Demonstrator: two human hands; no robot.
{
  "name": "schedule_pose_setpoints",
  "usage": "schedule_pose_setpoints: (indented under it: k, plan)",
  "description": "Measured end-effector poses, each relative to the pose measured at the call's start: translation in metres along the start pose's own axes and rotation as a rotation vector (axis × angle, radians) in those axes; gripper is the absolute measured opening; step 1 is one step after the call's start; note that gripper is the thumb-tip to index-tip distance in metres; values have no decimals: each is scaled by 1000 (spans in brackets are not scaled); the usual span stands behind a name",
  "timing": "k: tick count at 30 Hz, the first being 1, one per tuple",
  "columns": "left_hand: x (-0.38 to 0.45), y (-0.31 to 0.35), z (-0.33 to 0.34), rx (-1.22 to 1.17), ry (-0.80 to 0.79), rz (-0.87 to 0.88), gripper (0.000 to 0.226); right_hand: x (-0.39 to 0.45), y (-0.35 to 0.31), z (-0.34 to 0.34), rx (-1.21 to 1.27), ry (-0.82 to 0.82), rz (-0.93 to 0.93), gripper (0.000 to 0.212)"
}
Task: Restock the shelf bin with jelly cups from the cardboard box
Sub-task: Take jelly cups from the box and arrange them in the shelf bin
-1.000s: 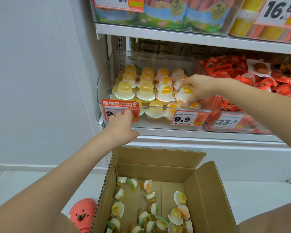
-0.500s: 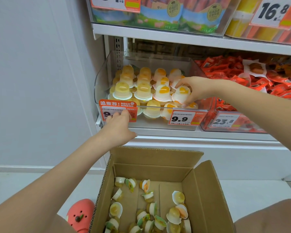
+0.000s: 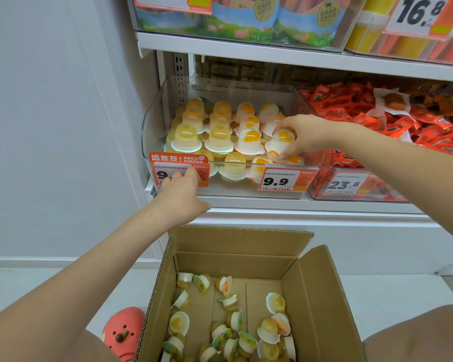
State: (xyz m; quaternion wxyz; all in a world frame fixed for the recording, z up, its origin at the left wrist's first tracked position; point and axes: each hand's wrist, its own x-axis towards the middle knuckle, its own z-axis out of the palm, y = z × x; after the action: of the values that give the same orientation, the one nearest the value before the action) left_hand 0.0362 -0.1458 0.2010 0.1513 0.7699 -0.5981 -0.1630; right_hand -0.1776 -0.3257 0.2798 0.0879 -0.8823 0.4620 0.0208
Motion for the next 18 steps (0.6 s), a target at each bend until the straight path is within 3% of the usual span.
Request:
schedule_pose_setpoints:
  k: [7, 11, 15, 18]
  plan:
    - [2, 1, 2, 41, 1, -12, 57, -13, -1, -5, 52, 24, 39, 77]
    - [-2, 8, 4, 86, 6, -5, 60, -39, -5, 7, 14, 165, 5, 57]
    - [-9, 9, 16, 141, -46, 50, 57, -77, -13, 37, 49, 398, -50, 56]
    - [-12, 8, 31, 163, -86, 81, 55, -108, -25, 71, 144, 462, -94, 48]
